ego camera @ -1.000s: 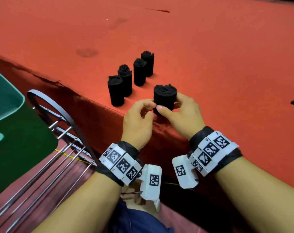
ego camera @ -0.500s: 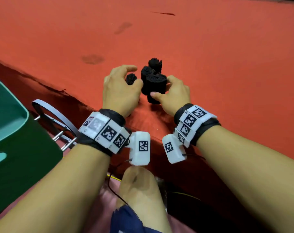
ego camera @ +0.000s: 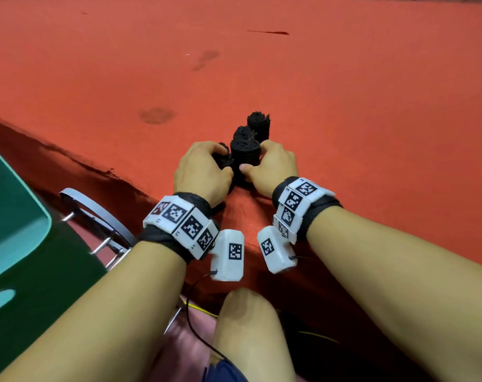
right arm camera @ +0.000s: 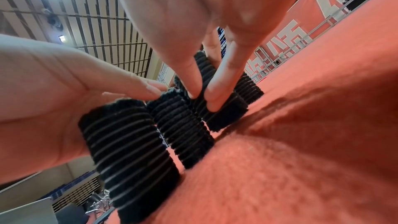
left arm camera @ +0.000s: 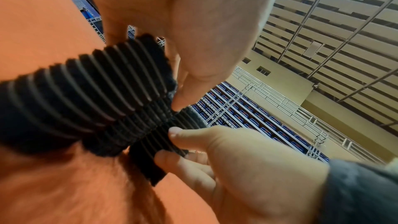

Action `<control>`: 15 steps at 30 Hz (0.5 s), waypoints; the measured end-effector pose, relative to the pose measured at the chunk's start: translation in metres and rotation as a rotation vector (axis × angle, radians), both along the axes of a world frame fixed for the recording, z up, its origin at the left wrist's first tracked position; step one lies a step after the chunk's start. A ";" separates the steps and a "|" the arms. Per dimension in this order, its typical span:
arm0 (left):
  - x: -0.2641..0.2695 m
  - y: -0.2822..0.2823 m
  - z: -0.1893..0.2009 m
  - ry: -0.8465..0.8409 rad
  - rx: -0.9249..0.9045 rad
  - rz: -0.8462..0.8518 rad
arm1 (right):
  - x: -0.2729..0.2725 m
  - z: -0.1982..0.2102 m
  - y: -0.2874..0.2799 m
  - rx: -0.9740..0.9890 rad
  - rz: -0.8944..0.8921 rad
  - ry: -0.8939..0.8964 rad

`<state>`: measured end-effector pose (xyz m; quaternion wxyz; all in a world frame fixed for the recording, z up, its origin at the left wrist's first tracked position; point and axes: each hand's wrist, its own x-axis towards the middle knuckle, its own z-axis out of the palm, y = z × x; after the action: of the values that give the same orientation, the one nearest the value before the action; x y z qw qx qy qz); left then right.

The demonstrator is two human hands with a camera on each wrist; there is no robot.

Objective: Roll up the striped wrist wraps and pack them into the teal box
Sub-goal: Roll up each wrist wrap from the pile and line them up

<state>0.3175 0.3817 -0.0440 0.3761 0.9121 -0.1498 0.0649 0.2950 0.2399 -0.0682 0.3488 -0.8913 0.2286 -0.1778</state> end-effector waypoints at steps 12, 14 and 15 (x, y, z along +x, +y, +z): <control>-0.003 -0.001 0.001 0.006 -0.055 -0.009 | -0.001 -0.012 0.001 0.061 -0.040 0.086; -0.003 -0.001 0.000 0.000 -0.063 -0.015 | 0.000 -0.011 0.002 0.053 -0.033 0.123; -0.003 -0.001 -0.001 -0.002 -0.067 -0.018 | -0.001 -0.011 0.003 0.053 -0.035 0.139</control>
<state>0.3146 0.3811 -0.0450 0.4066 0.8976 -0.1563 0.0675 0.2940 0.2426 -0.0792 0.3525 -0.8878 0.2723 -0.1154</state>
